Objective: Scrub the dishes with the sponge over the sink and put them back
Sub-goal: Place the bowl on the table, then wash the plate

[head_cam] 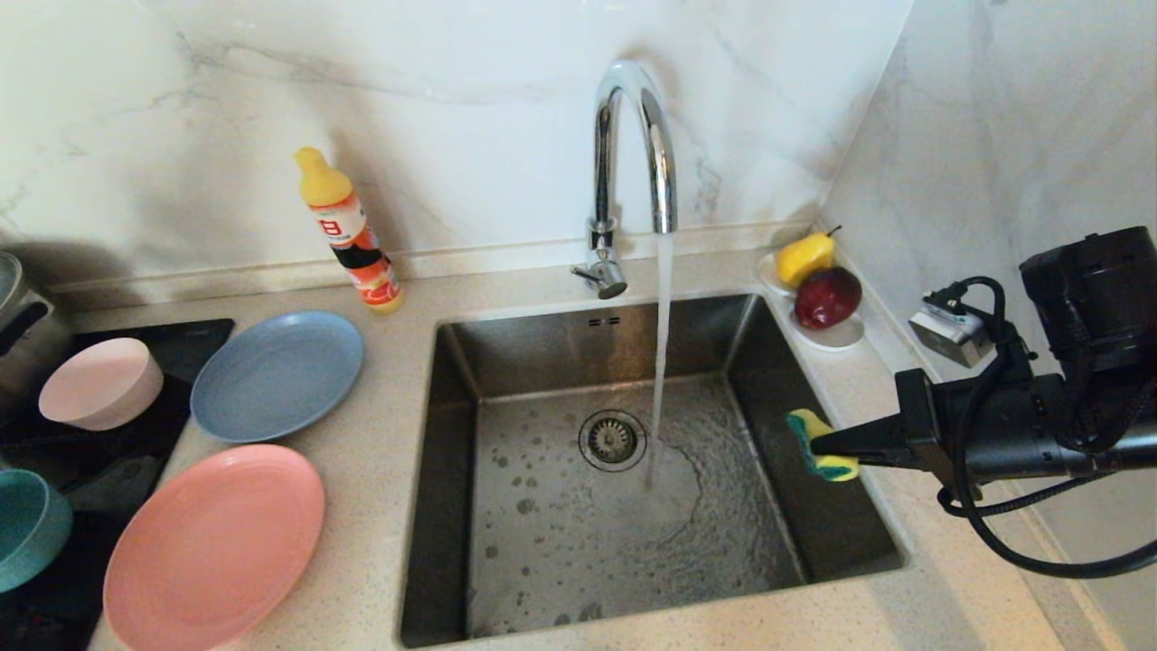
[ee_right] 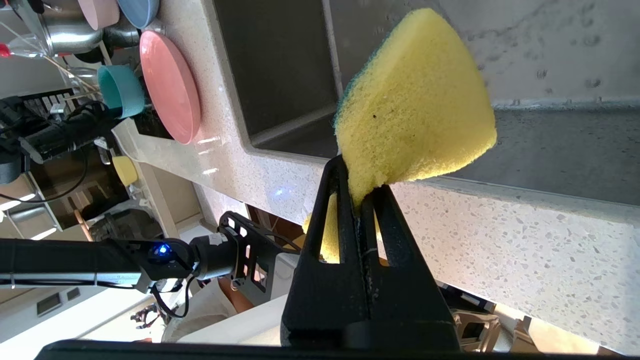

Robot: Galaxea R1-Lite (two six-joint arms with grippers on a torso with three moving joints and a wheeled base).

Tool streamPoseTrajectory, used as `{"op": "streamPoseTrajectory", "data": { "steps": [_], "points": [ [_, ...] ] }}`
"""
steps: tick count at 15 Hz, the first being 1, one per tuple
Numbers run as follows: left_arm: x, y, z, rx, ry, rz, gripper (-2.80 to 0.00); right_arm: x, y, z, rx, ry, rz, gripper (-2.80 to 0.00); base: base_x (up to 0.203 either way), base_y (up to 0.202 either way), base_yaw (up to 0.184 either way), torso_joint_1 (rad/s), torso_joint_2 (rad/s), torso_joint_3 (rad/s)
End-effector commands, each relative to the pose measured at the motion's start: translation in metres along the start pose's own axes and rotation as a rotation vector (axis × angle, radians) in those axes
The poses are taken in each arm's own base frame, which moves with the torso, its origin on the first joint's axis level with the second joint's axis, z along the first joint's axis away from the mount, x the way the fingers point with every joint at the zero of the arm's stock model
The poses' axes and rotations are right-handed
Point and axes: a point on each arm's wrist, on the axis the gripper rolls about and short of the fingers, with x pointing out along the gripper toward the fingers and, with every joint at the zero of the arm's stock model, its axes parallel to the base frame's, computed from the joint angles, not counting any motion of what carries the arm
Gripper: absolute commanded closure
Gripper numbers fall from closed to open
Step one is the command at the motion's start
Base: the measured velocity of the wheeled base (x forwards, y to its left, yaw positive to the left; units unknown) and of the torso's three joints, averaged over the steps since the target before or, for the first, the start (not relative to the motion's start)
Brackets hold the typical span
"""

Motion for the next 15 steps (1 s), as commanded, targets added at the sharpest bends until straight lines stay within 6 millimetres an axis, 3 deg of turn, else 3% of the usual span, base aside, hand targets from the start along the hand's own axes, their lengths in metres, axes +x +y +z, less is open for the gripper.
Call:
{"op": "streamPoseTrajectory", "data": {
  "steps": [1,4,6,10,11,13,15],
  "points": [
    [0.004,0.001,0.0,-0.002,0.012,0.004,-2.8,0.001,-0.001,0.0,0.005,0.005,0.0,0.0,0.0,0.0,0.0,0.0,0.0,0.0],
    [0.008,-0.001,0.004,0.0,-0.013,-0.019,-2.8,0.003,-0.001,0.001,0.005,0.008,-0.001,0.0,0.0,0.0,0.0,0.0,0.0,0.0],
    [-0.009,-0.005,0.006,0.007,-0.044,-0.092,-2.8,0.003,-0.001,0.001,0.004,0.007,0.0,0.0,0.0,0.0,0.0,0.0,0.0,0.0],
    [-0.103,-0.018,-0.003,0.057,-0.168,-0.297,-2.8,0.005,-0.001,0.003,0.001,0.005,-0.001,0.0,0.0,0.0,0.0,0.0,0.0,0.0],
    [-0.127,-0.021,-0.009,0.079,-0.189,-0.338,0.0,0.006,-0.002,0.003,0.002,0.006,-0.002,0.0,0.0,0.0,0.0,0.0,0.0,0.0],
    [-0.154,-0.037,-0.023,0.196,-0.161,-0.407,0.0,0.007,-0.003,0.002,0.006,0.013,-0.006,0.0,0.0,0.0,0.0,0.0,0.0,0.0],
    [-0.158,-0.055,-0.031,0.303,-0.111,-0.447,0.0,0.01,-0.005,0.002,0.011,0.018,-0.011,0.0,0.0,0.0,0.0,0.0,0.0,0.0]
  ]
}}
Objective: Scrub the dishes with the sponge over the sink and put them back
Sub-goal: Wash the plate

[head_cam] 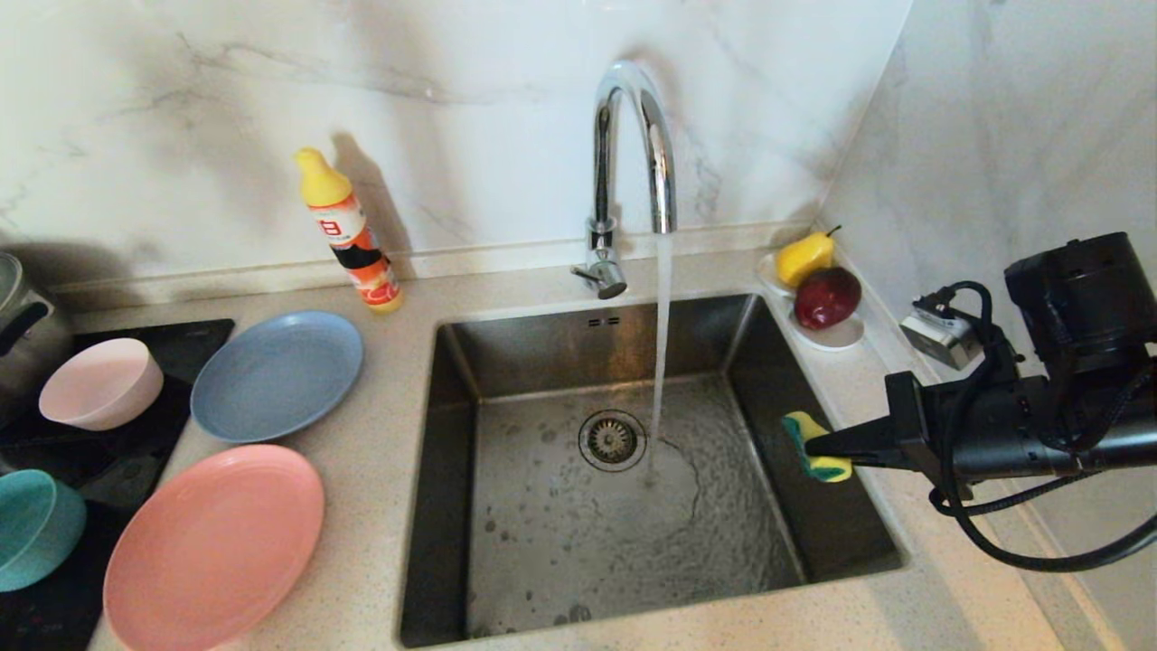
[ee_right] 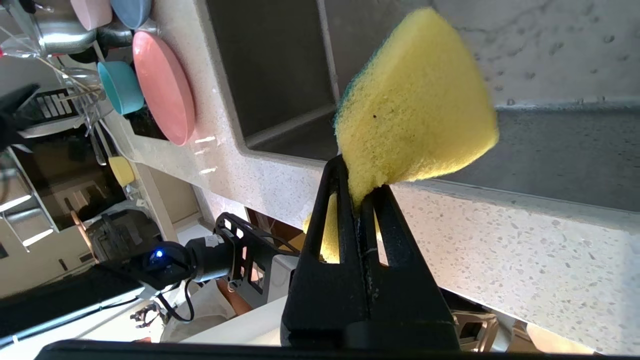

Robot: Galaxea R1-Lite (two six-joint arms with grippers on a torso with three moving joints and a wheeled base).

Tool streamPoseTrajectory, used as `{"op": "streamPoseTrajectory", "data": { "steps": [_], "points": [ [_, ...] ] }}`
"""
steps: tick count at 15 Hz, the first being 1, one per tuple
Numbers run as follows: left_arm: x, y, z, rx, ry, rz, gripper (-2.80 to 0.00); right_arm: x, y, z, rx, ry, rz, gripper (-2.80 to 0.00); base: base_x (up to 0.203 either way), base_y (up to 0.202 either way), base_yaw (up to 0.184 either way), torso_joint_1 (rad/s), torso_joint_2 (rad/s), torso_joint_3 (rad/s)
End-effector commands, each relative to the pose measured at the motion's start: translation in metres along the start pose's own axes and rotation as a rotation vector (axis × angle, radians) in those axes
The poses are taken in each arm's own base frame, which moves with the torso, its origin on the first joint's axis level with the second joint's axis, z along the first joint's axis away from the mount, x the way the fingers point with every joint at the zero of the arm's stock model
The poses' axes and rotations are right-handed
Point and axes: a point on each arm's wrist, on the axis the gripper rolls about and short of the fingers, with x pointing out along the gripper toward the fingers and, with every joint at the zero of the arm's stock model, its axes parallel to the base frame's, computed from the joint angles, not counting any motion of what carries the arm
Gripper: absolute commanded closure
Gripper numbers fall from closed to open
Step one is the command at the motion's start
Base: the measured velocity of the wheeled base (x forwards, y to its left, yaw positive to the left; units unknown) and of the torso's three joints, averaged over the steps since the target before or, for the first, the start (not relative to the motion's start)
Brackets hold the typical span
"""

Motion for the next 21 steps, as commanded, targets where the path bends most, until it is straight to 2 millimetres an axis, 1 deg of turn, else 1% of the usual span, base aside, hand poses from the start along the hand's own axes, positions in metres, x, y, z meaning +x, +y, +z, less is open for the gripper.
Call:
{"op": "streamPoseTrajectory", "data": {
  "steps": [1,3,6,7,9,10,12,14,16,21],
  "points": [
    [-0.001,-0.02,-0.002,0.061,0.021,-0.051,0.0,0.003,-0.002,0.0,0.009,0.011,-0.003,0.0,0.0,0.0,0.0,0.0,0.0,0.0],
    [0.035,-0.029,-0.003,0.104,0.105,0.006,0.0,0.003,-0.002,-0.001,0.011,0.013,-0.005,0.0,0.0,0.0,0.0,0.0,0.0,0.0],
    [0.087,-0.036,-0.006,0.181,0.188,0.074,0.0,0.007,-0.006,-0.001,0.01,0.01,-0.003,0.0,0.0,0.0,0.0,0.0,0.0,0.0],
    [0.101,-0.037,-0.005,0.202,0.204,0.076,-2.8,0.009,-0.007,0.0,0.006,0.002,0.002,0.0,0.0,0.0,0.0,0.0,0.0,0.0],
    [0.121,-0.042,0.002,0.224,0.214,0.056,-2.8,0.011,-0.007,0.002,0.001,-0.006,0.007,0.0,0.0,0.0,0.0,0.0,0.0,0.0],
    [0.128,-0.043,0.002,0.222,0.238,0.019,-2.8,0.012,-0.007,0.002,0.002,-0.006,0.007,0.0,0.0,0.0,0.0,0.0,0.0,0.0],
    [0.137,-0.048,-0.003,0.229,0.278,-0.03,-2.8,0.012,-0.008,0.002,0.003,-0.003,0.006,0.0,0.0,0.0,0.0,0.0,0.0,0.0],
    [0.146,-0.051,-0.008,0.239,0.296,-0.042,-2.8,0.012,-0.008,0.002,0.005,-0.005,0.004,0.0,0.0,0.0,0.0,0.0,0.0,0.0],
    [0.158,-0.052,-0.011,0.243,0.302,-0.046,-2.8,0.011,-0.008,0.002,0.004,-0.007,0.004,0.0,0.0,0.0,0.0,0.0,0.0,0.0],
    [0.169,-0.052,-0.008,0.243,0.267,-0.062,-2.8,0.013,-0.012,0.002,0.013,-0.003,-0.005,0.0,0.0,0.0,0.0,0.0,0.0,0.0]
  ]
}}
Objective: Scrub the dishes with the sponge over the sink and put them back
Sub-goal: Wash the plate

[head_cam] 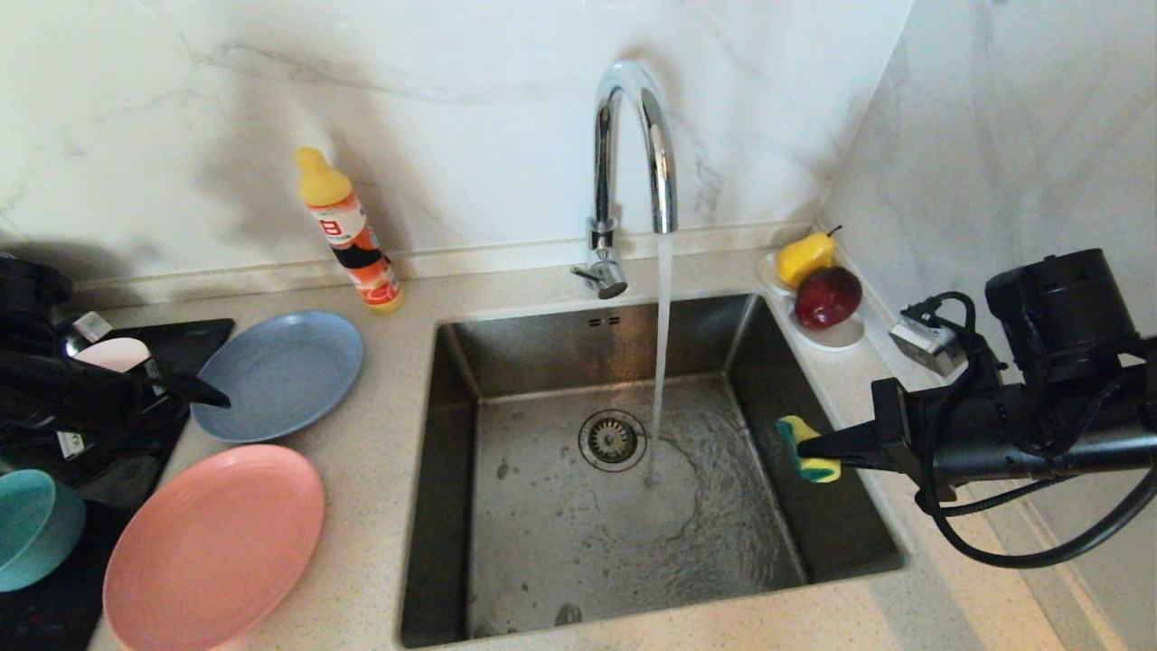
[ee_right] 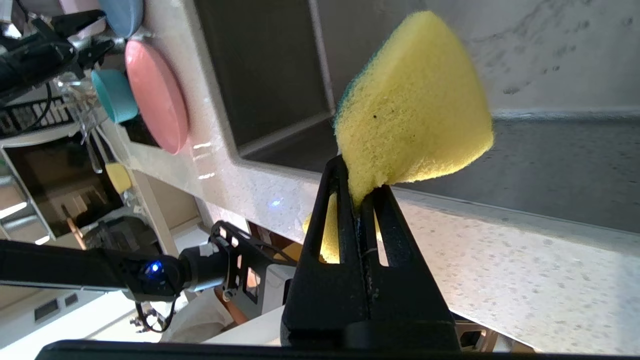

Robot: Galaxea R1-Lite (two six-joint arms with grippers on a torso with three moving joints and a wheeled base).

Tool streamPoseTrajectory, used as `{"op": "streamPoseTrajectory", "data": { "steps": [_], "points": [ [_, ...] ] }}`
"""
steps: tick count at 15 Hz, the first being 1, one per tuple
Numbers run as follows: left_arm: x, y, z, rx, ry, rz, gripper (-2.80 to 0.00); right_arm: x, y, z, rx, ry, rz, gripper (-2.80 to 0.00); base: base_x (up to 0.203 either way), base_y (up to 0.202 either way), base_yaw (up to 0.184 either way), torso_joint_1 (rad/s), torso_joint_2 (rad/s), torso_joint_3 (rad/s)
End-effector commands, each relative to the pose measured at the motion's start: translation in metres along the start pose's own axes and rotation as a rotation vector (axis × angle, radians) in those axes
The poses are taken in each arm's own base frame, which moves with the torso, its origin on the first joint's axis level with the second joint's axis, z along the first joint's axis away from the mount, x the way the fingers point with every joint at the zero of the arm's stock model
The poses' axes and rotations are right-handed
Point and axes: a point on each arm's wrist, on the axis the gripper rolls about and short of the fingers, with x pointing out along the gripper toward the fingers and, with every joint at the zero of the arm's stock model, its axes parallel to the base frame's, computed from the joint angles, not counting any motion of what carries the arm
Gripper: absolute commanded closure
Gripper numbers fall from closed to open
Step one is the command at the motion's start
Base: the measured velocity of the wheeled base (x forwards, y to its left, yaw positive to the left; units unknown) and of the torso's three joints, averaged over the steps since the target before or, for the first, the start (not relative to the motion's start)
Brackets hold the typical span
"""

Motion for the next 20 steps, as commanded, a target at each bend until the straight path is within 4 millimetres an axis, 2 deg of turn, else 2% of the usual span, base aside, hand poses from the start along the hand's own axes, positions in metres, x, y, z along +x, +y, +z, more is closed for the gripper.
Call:
{"op": "streamPoseTrajectory", "data": {
  "steps": [1,6,10,20],
  "points": [
    [0.004,0.001,0.001,-0.006,0.001,-0.003,-2.8,0.002,-0.002,0.0,0.009,0.009,-0.003,0.0,0.0,0.0,0.0,0.0,0.0,0.0],
    [0.023,-0.012,0.0,-0.006,-0.007,-0.037,-2.8,0.004,-0.005,0.001,0.016,0.012,-0.009,0.0,0.0,0.0,0.0,0.0,0.0,0.0],
    [0.021,-0.025,0.012,-0.032,-0.056,-0.064,-2.8,0.004,-0.005,0.001,0.014,0.009,-0.009,0.0,0.0,0.0,0.0,0.0,0.0,0.0],
    [0.031,-0.023,0.015,-0.033,-0.05,-0.044,-2.8,0.004,-0.005,0.001,0.016,0.009,-0.01,0.0,0.0,0.0,0.0,0.0,0.0,0.0]
  ]
}}
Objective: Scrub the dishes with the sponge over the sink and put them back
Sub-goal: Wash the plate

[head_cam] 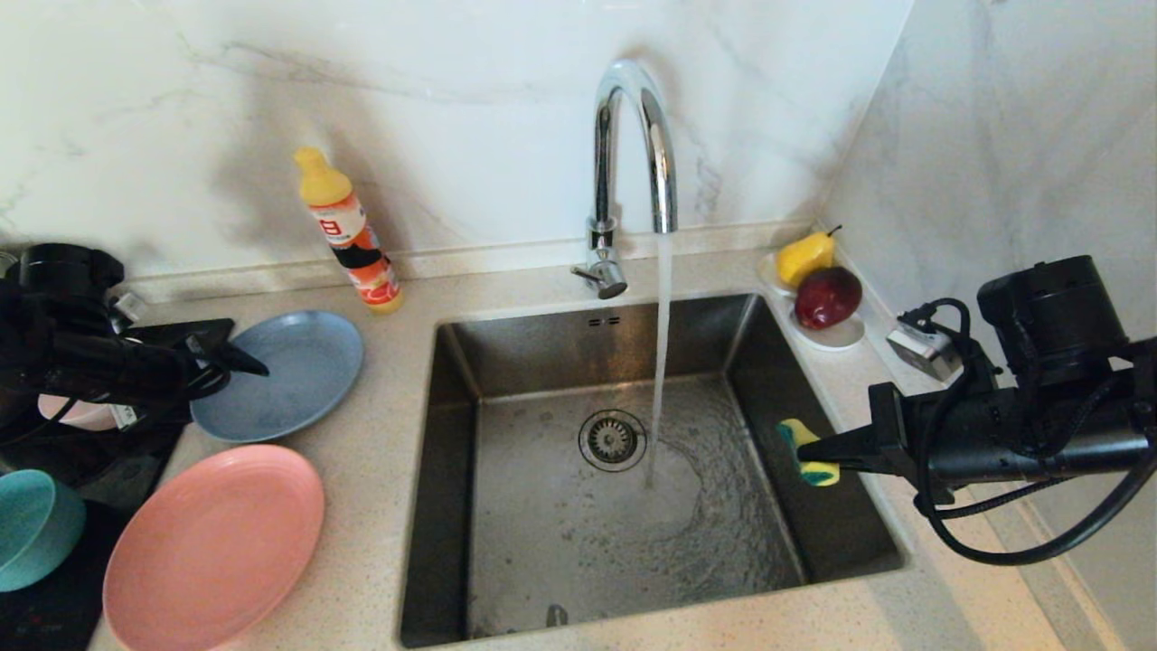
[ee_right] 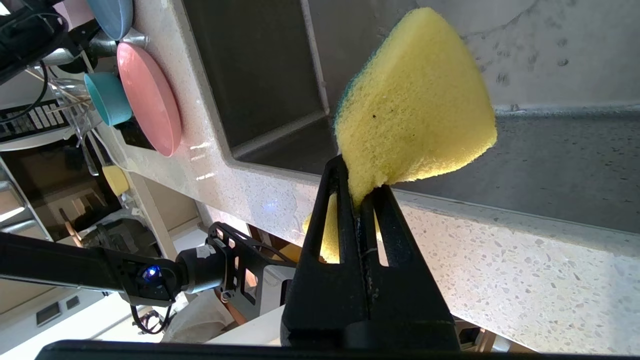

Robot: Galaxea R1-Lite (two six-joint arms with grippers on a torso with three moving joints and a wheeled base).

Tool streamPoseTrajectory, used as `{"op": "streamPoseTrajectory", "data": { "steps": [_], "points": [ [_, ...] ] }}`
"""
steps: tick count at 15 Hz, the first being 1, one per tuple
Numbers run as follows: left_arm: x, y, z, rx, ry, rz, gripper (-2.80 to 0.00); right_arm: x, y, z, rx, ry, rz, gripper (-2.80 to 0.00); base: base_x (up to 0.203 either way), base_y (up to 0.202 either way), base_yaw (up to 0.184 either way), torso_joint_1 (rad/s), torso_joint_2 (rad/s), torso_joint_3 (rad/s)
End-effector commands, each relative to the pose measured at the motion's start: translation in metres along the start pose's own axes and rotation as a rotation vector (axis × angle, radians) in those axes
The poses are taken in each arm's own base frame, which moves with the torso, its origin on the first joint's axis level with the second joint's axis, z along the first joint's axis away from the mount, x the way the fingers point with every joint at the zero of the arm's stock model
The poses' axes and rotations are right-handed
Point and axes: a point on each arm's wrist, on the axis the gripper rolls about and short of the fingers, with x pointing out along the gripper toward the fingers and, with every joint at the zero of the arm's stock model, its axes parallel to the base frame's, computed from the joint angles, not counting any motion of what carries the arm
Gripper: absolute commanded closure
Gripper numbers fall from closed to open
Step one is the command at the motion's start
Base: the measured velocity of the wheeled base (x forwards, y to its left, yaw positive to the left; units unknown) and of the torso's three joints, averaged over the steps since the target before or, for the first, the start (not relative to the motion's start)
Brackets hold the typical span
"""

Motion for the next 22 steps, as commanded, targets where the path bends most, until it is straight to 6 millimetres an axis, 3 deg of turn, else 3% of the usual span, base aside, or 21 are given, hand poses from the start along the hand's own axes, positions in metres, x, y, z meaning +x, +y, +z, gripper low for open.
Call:
{"op": "streamPoseTrajectory", "data": {
  "steps": [1,2,3,10,13,19,22],
  "points": [
    [0.002,0.001,0.0,-0.004,0.006,0.001,-2.8,0.0,-0.001,0.0,0.006,0.0,0.001,0.0,0.0,0.0,0.0,0.0,0.0,0.0],
    [0.003,0.001,0.0,-0.003,0.004,0.002,-2.8,0.0,-0.001,0.001,0.005,0.0,0.001,0.0,0.0,0.0,0.0,0.0,0.0,0.0],
    [0.004,0.001,0.001,-0.002,0.003,0.002,0.0,0.0,-0.001,0.001,0.005,0.0,0.001,0.0,0.0,0.0,0.0,0.0,0.0,0.0],
    [0.018,0.008,-0.003,0.023,0.017,0.084,0.0,0.004,-0.004,0.001,0.014,0.012,-0.009,0.0,0.0,0.0,0.0,0.0,0.0,0.0],
    [0.013,0.011,-0.004,0.057,0.027,0.093,0.0,0.008,-0.006,0.002,0.018,0.015,-0.011,0.0,0.0,0.0,0.0,0.0,0.0,0.0],
    [-0.019,0.017,0.007,0.061,-0.016,0.11,0.0,0.008,-0.005,0.004,0.006,-0.008,0.005,0.0,0.0,0.0,0.0,0.0,0.0,0.0],
    [-0.049,0.007,0.012,0.066,-0.077,0.091,0.0,0.007,-0.004,0.004,0.003,-0.01,0.006,0.0,0.0,0.0,0.0,0.0,0.0,0.0]
  ]
}}
